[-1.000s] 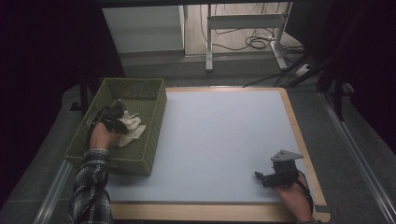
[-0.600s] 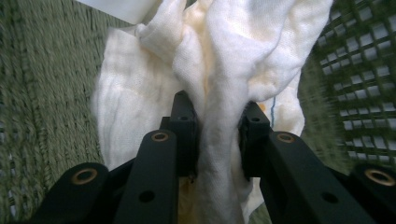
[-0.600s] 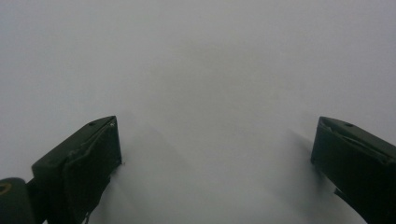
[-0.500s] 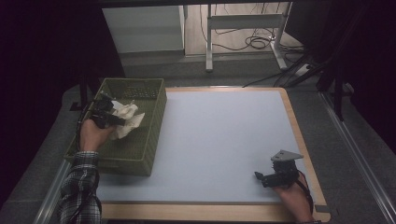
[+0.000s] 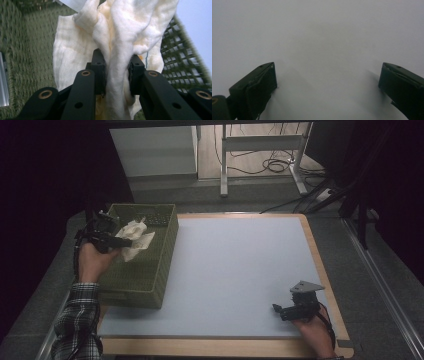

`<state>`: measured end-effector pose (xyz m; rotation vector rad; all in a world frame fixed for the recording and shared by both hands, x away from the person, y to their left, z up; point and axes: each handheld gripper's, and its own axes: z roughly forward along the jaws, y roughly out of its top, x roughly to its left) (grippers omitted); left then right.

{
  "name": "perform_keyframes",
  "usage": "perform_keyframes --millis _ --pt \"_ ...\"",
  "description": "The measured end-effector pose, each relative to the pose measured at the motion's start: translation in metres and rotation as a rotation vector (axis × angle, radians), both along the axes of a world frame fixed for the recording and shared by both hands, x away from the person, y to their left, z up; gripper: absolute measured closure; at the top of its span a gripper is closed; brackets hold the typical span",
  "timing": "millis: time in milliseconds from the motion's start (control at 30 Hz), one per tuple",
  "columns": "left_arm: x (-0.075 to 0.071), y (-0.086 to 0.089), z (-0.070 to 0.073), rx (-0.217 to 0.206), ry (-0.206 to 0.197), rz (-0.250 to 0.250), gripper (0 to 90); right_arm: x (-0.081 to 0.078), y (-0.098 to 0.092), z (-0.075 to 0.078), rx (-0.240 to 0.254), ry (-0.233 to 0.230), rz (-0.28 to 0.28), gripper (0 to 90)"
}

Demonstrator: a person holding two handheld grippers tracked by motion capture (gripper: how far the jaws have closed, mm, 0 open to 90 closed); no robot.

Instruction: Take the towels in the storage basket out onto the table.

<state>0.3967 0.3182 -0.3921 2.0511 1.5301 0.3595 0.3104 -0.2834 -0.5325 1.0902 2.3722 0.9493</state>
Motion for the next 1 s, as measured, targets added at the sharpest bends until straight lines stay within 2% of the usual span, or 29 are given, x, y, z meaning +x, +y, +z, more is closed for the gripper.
perform_keyframes --millis 200,300,400,567,1000 --pt "-0.007 -0.012 0.021 0.002 -0.050 -0.035 72.9 0.000 0.000 0.000 0.000 0.000 0.000 1.6" --pt "-0.009 -0.015 0.025 -0.004 -0.065 -0.041 72.9 0.000 0.000 0.000 0.000 0.000 0.000 1.7" --pt "-0.011 -0.019 0.030 -0.027 -0.074 -0.055 72.9 0.000 0.000 0.000 0.000 0.000 0.000 1.7" --pt "-0.011 -0.029 0.036 -0.031 -0.093 -0.080 72.7 0.000 0.000 0.000 0.000 0.000 0.000 1.7" --pt "-0.008 -0.068 0.051 -0.047 -0.132 -0.174 72.4 0.000 0.000 0.000 0.000 -0.001 0.000 1.6"
